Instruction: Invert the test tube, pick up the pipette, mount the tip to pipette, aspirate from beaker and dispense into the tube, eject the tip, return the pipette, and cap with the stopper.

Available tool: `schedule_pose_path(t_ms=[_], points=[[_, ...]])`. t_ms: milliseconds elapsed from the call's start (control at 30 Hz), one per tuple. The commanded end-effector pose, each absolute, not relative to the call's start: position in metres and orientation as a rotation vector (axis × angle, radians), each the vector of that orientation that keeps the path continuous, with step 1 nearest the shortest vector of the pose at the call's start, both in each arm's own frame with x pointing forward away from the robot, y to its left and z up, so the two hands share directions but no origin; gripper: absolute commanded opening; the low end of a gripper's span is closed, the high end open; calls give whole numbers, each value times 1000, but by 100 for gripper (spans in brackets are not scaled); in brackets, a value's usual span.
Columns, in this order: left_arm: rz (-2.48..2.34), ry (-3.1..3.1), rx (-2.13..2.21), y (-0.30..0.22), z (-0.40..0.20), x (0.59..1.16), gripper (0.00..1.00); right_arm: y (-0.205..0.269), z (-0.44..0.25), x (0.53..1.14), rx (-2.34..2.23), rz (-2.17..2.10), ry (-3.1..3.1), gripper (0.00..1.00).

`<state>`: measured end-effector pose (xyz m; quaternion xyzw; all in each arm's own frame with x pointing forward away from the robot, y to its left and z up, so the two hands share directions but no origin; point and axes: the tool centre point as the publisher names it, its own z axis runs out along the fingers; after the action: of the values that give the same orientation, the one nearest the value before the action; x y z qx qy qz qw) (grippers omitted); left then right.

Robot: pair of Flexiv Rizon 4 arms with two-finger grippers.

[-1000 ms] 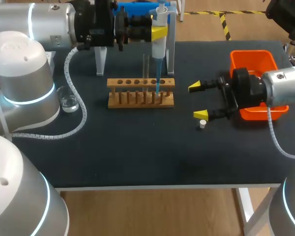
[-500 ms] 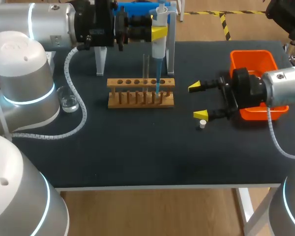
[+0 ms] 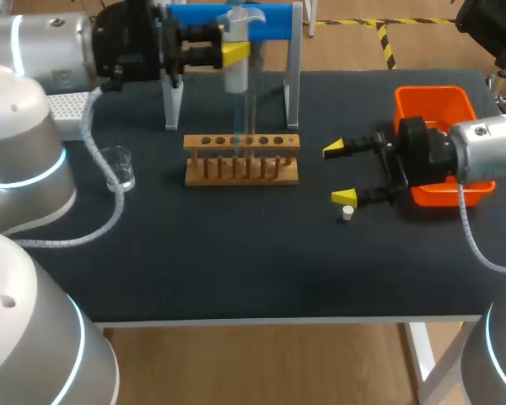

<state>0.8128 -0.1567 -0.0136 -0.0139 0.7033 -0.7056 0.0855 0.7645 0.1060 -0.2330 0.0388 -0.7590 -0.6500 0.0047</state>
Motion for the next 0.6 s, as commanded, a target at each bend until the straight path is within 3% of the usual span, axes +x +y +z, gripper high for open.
schedule_pose_path(t_ms=[33, 600], points=[[-2091, 2074, -53, -95, -22, 809, 0, 106, -232, 764, 119, -2035, -2381, 100], [-1984, 2036, -152, 15, -57, 863, 0, 106, -232, 764, 119, -2035, -2381, 100]])
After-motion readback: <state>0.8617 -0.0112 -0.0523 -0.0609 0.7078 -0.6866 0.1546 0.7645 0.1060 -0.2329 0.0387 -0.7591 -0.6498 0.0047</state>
